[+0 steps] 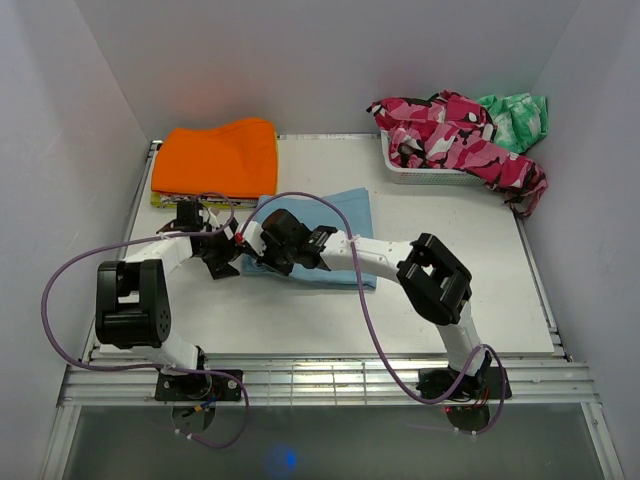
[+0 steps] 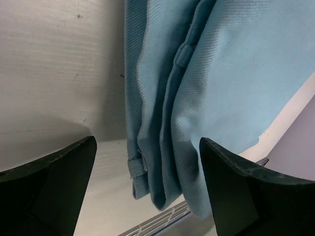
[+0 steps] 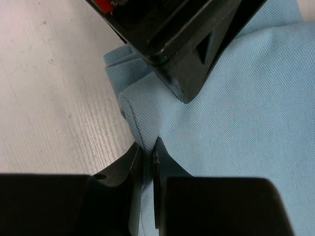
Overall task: Fold and stack the trousers
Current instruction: Neatly place the folded trousers to the corner
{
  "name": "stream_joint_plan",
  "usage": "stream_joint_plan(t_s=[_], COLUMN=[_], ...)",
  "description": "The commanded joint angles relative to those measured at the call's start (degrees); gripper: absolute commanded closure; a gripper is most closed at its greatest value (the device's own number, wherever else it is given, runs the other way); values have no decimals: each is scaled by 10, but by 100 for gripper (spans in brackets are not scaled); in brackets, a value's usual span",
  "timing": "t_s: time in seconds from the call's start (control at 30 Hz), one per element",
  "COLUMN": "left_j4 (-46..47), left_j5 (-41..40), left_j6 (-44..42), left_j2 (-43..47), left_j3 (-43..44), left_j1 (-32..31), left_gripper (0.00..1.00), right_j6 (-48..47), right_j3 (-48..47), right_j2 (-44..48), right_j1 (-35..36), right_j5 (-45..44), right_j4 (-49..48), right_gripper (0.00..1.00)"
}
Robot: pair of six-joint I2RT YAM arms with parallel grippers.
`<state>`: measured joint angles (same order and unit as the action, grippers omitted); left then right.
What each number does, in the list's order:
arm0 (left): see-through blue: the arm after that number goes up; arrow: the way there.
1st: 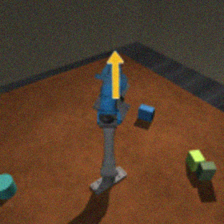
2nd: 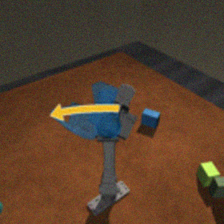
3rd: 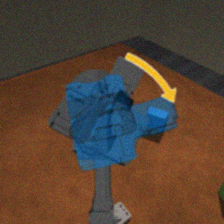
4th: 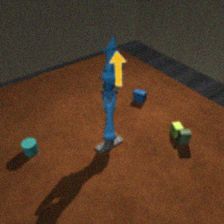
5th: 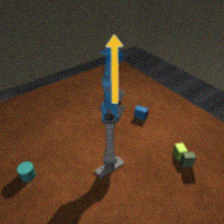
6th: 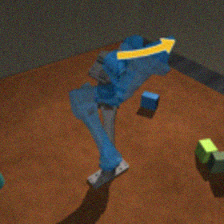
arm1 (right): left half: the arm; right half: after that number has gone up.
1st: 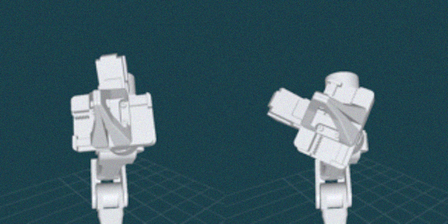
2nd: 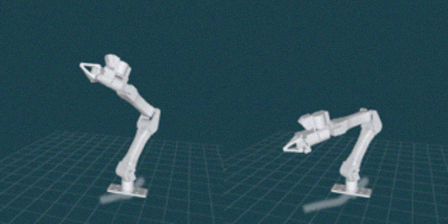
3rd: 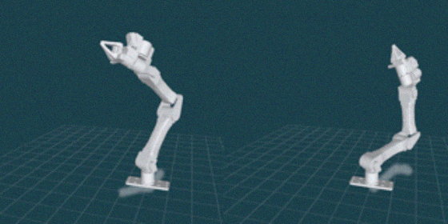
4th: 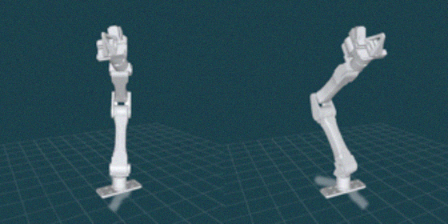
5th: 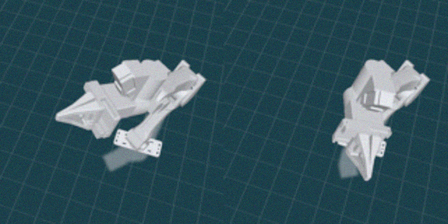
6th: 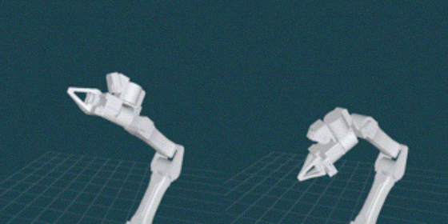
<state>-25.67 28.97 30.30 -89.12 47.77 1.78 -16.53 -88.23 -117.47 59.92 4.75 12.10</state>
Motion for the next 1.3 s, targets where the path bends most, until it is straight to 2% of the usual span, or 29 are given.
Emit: stream_joint_plan(t_s=[0.0, 0.1, 0.33, 0.4, 0.43, 0.47, 0.5, 0.53, 0.57, 0.67, 0.7, 0.73, 0.8, 0.83, 0.87, 0.9, 0.97, 1.0, 1.1, 1.27], left_j4=[32, 59, 98, 118, 122, 124, 122, 122, 122, 124, 124, 124, 127, 128, 130, 134, 135, 138, 141, 155], left_j5=[5, 54, 63, 79, 81, 78, 68, 65, 66, 69, 70, 70, 73, 78, 79, 77, 59, 51, 26, 6], left_j6=[27, 58, 103, 113, 113, 111, 109, 109, 108, 115, 116, 118, 119, 120, 120, 118, 118, 117, 114, 121], left_j2=[-5, -6, -18, -27, -28, -28, -26, -25, -25, -18, -18, -14, -10, -8, 0, 4, 24, 29, 45, 64], left_j3=[17, 1, -30, -42, -45, -49, -51, -51, -51, -52, -52, -54, -59, -62, -65, -69, -78, -81, -91, -111], left_j1=[-8, -29, -48, -48, -48, -49, -49, -48, -48, -48, -48, -48, -49, -49, -50, -52, -60, -63, -71, -73], left_gripper=[5, 14, 38, 52, 64, 86, 93, 99, 100, 100, 100, 100, 100, 100, 100, 100, 100, 100, 100, 100], right_j6=[26, 35, 63, 63, 63, 65, 65, 67, 72, 83, 88, 90, 103, 132, 150, 164, 224, 243, 305, 410], right_j3=[-19, -41, -70, -77, -78, -78, -63, -48, -28, 73, 98, 144, 193, 246, 274, 299, 353, 367, 426, 516], right_j2=[26, 9, -7, -2, 1, 7, 31, 49, 93, 175, 228, 252, 309, 323, 336, 355, 363, 365, 374, 383], right_j1=[-7, -13, -24, -26, -27, -31, -31, -35, -45, -86, -102, -118, -190, -223, -293, -332, -426, -452, -503, -505], right_j5=[13, 11, 21, 33, 40, 44, 46, 44, 44, 56, 64, 66, 82, 101, 120, 166, 209, 236, 272, 304], right_j4=[-16, -8, 2, 20, 28, 36, 39, 42, 42, 45, 48, 61, 71, 70, 65, 59, 53, 50, 14, -91], right_gripper=[92, 92, 92, 91, 87, 82, 71, 65, 51, 36, 27, 25, 23, 22, 22, 21, 20, 20, 21, 18])
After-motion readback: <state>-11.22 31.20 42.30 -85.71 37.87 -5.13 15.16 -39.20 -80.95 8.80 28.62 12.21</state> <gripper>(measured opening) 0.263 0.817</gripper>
